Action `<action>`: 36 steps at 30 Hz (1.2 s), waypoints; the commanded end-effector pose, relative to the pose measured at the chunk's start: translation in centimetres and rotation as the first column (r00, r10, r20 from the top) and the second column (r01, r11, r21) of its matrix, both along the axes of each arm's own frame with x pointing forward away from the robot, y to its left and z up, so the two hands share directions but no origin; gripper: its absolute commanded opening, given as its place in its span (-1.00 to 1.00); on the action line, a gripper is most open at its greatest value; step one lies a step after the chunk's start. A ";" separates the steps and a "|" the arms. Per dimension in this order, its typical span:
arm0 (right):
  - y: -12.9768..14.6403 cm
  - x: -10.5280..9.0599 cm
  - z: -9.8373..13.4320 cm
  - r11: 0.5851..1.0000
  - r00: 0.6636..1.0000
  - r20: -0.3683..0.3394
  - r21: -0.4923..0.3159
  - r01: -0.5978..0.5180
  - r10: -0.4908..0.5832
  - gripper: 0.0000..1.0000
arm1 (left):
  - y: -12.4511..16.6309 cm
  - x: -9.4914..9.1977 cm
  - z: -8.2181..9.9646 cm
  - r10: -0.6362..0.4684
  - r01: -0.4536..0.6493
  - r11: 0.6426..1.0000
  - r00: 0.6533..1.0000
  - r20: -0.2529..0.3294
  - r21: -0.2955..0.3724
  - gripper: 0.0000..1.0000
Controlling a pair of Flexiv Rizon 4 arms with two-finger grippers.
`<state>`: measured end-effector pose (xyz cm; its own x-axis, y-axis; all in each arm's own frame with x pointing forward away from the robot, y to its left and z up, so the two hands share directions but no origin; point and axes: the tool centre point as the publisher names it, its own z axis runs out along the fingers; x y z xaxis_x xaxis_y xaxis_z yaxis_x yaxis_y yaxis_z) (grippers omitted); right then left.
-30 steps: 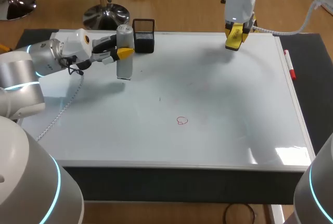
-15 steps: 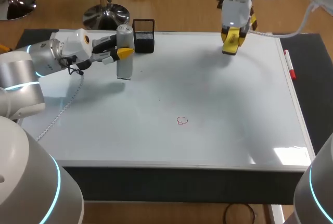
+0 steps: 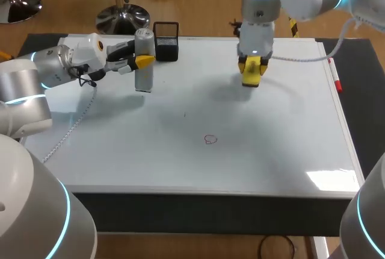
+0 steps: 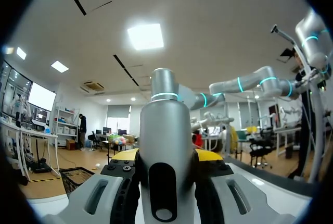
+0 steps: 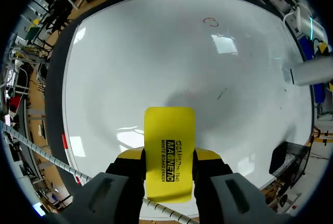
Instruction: Pick up the inspection probe, press it on each red-marked spot on the whiteboard one by one, put down the probe, pick up the eraser, and wipe off all the red marks.
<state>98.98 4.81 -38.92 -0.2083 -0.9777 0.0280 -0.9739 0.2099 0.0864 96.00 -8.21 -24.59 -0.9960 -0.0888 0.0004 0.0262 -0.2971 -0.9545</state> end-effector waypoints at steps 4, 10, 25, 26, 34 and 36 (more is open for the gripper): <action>3.4 -5.4 -0.4 0.999 0.990 0.129 0.014 -0.052 0.049 -1.00 | 0.0 -0.1 0.2 0.001 -0.001 1.000 1.000 -0.001 0.003 -1.00; 7.4 -8.4 -0.8 0.997 0.986 0.146 0.000 -0.075 0.075 -1.00 | 0.0 -0.1 0.2 0.001 -0.001 1.000 1.000 -0.001 0.003 -1.00; 12.2 -12.3 -1.3 0.994 0.989 0.124 0.061 -0.092 0.084 -1.00 | 0.0 -0.1 0.2 0.001 -0.001 1.000 1.000 -0.001 0.003 -1.00; 12.4 -12.5 -1.3 0.994 0.990 0.120 0.067 -0.087 0.078 -1.00 | 0.0 -0.1 0.2 0.001 -0.001 1.000 1.000 -0.001 0.003 -1.00; 13.7 -14.2 -2.0 0.992 0.992 0.078 0.078 -0.103 0.096 -1.00 | 0.0 -0.1 0.2 0.001 -0.001 1.000 1.000 -0.001 0.003 -1.00; 13.9 -14.6 -2.4 0.991 0.993 0.058 0.086 -0.105 0.100 -1.00 | 0.0 -0.1 0.2 0.001 -0.001 1.000 1.000 -0.001 0.003 -1.00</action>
<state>84.20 18.33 -40.83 -0.1090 -0.9915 -0.0714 -0.9936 0.1064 0.0389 96.00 -8.21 -24.59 -0.9961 -0.0888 0.0003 0.0261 -0.2971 -0.9545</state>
